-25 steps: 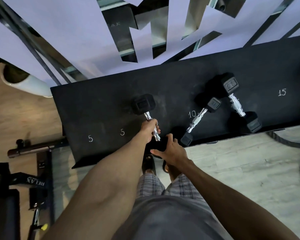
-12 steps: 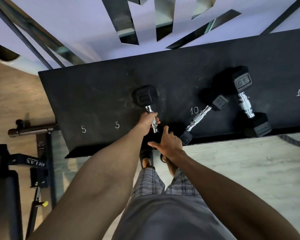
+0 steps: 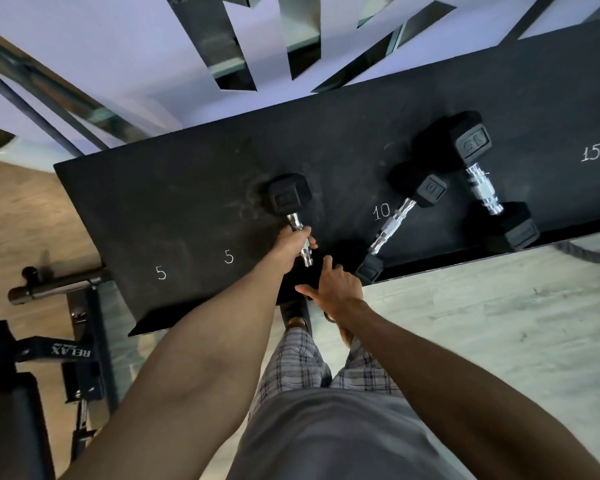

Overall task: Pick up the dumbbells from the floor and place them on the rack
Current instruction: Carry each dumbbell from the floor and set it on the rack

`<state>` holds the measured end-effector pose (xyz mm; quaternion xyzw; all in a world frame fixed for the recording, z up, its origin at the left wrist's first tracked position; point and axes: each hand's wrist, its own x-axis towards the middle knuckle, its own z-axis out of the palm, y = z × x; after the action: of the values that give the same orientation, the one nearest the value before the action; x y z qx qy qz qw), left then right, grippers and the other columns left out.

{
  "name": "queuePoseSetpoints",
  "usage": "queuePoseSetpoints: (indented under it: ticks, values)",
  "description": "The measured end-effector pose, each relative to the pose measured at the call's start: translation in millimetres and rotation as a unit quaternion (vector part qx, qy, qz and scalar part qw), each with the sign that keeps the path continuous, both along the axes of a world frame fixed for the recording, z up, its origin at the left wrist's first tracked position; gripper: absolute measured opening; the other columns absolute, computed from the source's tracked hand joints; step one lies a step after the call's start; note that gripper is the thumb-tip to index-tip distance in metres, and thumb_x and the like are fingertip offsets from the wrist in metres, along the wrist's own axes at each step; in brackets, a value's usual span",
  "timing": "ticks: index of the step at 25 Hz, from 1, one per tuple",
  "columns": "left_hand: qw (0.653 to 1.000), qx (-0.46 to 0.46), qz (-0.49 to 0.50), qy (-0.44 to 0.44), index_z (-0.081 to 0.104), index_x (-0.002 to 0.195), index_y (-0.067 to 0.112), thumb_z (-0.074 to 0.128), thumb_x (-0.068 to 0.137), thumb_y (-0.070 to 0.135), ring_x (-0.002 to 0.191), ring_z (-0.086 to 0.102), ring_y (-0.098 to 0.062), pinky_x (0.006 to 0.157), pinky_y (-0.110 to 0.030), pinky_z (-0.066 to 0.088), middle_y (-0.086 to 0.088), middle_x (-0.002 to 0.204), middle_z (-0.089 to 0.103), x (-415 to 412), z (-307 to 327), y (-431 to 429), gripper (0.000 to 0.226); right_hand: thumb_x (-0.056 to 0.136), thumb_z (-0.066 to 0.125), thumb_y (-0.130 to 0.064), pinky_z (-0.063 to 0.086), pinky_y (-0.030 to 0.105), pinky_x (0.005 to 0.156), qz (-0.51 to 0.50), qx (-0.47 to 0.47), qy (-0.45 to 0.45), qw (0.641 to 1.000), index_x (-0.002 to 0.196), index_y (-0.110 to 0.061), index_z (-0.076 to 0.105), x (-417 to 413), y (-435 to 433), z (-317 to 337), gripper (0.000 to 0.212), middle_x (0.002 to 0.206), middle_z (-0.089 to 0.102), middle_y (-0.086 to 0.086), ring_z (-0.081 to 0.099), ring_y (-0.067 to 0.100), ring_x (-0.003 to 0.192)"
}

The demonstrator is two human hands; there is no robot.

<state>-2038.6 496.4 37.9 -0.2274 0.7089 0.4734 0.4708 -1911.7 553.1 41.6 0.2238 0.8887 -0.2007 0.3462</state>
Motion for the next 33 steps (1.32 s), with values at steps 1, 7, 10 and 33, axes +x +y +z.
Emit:
queuePoseSetpoints:
  ticks: [1,7,10,33]
  values:
    - [1.000,-0.001,-0.008,-0.001,0.053,0.093,0.013,0.047,0.101,0.016,0.073,0.064,-0.018,0.083,-0.035,0.050,-0.004,0.077,0.062,0,1,0,0.011,0.082,0.049,-0.075,0.053,0.042,0.084,-0.006,-0.001,0.001,1.000,0.147,-0.008,0.021,1,-2,0,0.098,0.127,0.056,0.020,0.063,0.034,0.109]
    - [0.966,-0.146,-0.207,0.056,0.048,0.125,0.008,0.053,0.090,0.023,0.104,0.066,-0.032,0.084,-0.039,0.057,-0.016,0.121,0.063,5,18,-6,0.038,0.094,0.051,-0.051,0.051,0.046,0.087,-0.084,-0.017,0.025,0.996,0.143,-0.013,0.030,16,-6,19,0.065,0.129,0.054,0.020,0.061,0.039,0.111]
    - [0.849,-0.225,-0.454,0.149,0.051,0.127,0.012,0.048,0.086,0.029,0.105,0.067,-0.034,0.090,-0.044,0.056,-0.014,0.120,0.066,30,47,-18,0.044,0.095,0.050,-0.037,0.050,0.047,0.091,-0.185,-0.048,0.045,0.981,0.129,-0.012,0.047,45,-6,35,0.042,0.121,0.059,0.021,0.059,0.042,0.110]
    - [-0.003,0.080,-0.973,0.217,0.058,0.105,0.010,0.044,0.096,0.026,0.095,0.063,-0.027,0.079,-0.032,0.047,-0.011,0.106,0.067,525,69,-81,0.024,0.093,0.049,-0.015,0.046,0.031,0.075,-0.900,-0.062,0.119,0.414,0.104,-0.014,0.061,539,-347,68,0.017,0.108,0.069,0.011,0.063,0.025,0.096]
